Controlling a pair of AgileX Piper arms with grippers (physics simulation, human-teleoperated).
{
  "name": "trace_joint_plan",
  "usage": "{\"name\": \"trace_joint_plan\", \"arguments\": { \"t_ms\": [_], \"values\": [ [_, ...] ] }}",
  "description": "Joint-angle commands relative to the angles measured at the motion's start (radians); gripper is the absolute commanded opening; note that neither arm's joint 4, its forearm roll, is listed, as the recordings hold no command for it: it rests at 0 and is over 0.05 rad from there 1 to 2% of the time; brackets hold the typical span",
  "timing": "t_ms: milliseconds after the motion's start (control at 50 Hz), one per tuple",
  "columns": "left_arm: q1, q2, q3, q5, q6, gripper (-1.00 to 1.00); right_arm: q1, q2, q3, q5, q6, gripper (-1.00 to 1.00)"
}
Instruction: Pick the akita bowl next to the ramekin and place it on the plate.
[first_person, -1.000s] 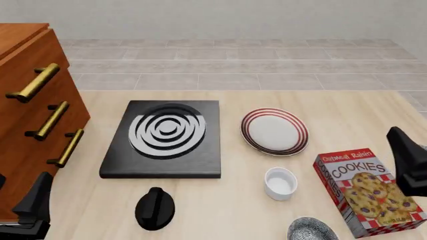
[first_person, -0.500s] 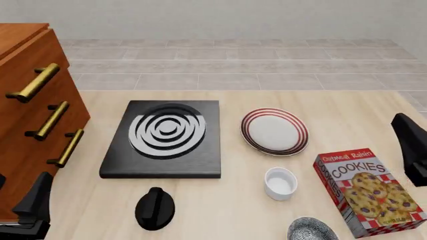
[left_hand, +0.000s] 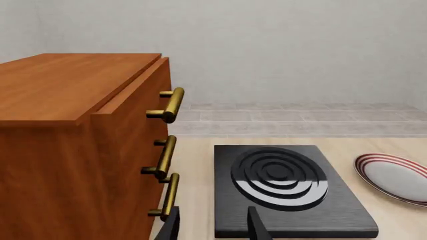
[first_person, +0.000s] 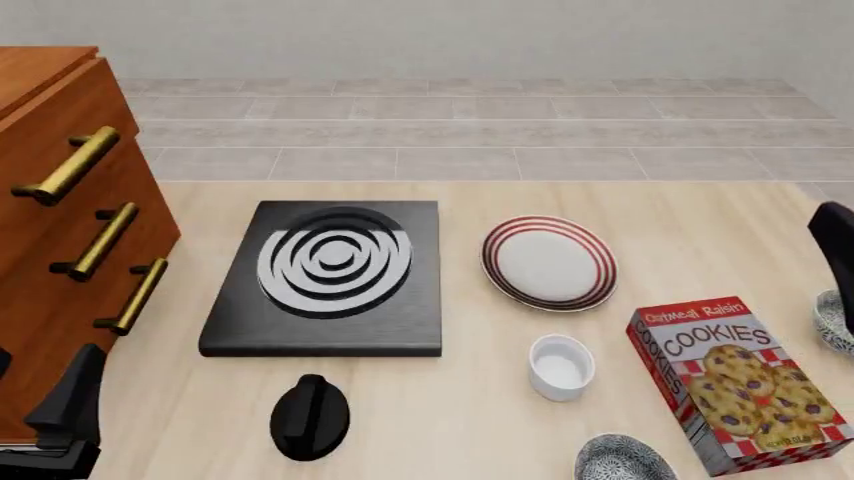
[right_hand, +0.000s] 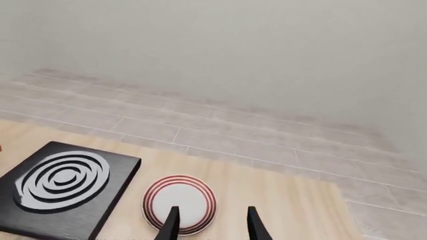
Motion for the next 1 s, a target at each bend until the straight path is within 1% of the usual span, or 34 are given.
{"name": "trace_joint_plan", "arguments": {
  "t_ms": [20, 420, 580, 600, 740, 760, 780, 800, 820, 900, 960, 1000],
  "values": [
    [0.0, 0.0, 0.0, 0.0, 0.0, 1.0, 0.035, 0.019, -0.052, 0.056, 0.036, 1.0],
    [0.0, 0.0, 0.0, 0.0, 0.0, 1.0, 0.047, 0.051, -0.113, 0.146, 0.043, 1.0],
    [0.0, 0.0, 0.0, 0.0, 0.0, 1.0, 0.056, 0.081, -0.138, 0.183, 0.053, 1.0],
    [0.0, 0.0, 0.0, 0.0, 0.0, 1.0, 0.062, 0.089, -0.143, 0.193, 0.064, 1.0],
    [0.0, 0.0, 0.0, 0.0, 0.0, 1.0, 0.069, 0.124, -0.126, 0.212, 0.064, 1.0],
    [0.0, 0.0, 0.0, 0.0, 0.0, 1.0, 0.073, 0.125, -0.125, 0.214, 0.074, 1.0],
    [0.0, 0.0, 0.0, 0.0, 0.0, 1.0, 0.074, 0.129, -0.119, 0.214, 0.071, 1.0],
    [0.0, 0.0, 0.0, 0.0, 0.0, 1.0, 0.07, 0.129, -0.113, 0.214, 0.056, 1.0],
    [0.0, 0.0, 0.0, 0.0, 0.0, 1.0, 0.071, 0.128, -0.112, 0.213, 0.065, 1.0],
    [0.0, 0.0, 0.0, 0.0, 0.0, 1.0, 0.07, 0.141, -0.1, 0.216, 0.058, 1.0],
    [0.0, 0.0, 0.0, 0.0, 0.0, 1.0, 0.079, 0.149, -0.093, 0.221, 0.069, 1.0],
    [0.0, 0.0, 0.0, 0.0, 0.0, 1.0, 0.076, 0.151, -0.087, 0.223, 0.065, 1.0]
  ]
}}
